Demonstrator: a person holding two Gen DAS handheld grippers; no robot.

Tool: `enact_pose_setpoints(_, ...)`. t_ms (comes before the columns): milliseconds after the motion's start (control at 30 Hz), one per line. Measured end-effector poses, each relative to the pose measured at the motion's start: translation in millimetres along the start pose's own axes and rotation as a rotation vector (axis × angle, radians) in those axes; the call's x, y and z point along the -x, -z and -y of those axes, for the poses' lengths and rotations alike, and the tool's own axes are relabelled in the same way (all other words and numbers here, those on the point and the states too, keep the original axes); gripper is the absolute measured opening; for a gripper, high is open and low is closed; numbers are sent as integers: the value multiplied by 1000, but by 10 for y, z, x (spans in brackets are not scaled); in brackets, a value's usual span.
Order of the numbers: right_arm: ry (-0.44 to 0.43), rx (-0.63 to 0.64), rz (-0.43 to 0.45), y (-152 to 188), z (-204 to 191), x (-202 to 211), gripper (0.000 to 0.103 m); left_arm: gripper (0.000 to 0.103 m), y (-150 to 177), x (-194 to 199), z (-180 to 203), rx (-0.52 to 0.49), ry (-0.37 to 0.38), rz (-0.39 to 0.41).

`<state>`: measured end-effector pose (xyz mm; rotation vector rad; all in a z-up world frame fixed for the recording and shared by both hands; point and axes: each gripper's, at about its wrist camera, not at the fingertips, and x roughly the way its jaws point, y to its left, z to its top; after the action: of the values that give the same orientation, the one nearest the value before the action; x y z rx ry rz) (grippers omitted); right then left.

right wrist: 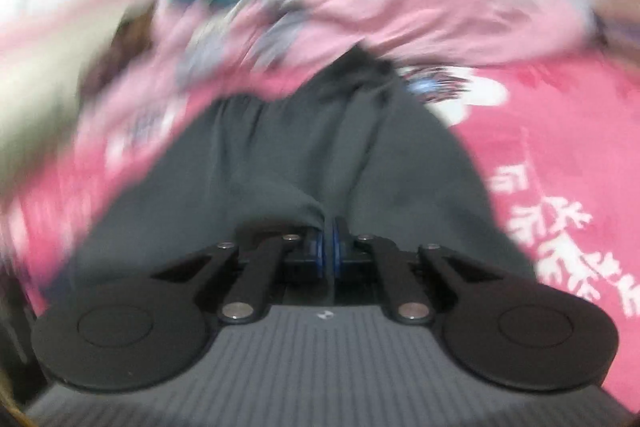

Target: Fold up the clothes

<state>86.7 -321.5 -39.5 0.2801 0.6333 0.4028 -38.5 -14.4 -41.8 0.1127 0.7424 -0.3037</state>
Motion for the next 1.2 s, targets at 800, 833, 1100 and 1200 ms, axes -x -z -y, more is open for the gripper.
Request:
enact_pose_setpoints(800, -318, -328, 80, 198, 162, 219, 68, 4, 89, -322, -1559, 831, 505, -62)
enact_pose_setpoints(833, -371, -351, 34, 248, 101, 131, 68, 4, 123, -355, -1627, 871, 540, -59)
enact_pose_setpoints(1100, -511, -520, -281, 650, -285, -621, 67, 4, 359, -624, -1975, 1071, 653, -63)
enact_pose_setpoints(1200, -474, -501, -276, 584, -363, -686, 64, 5, 402, -729, -2058, 1100, 661, -74)
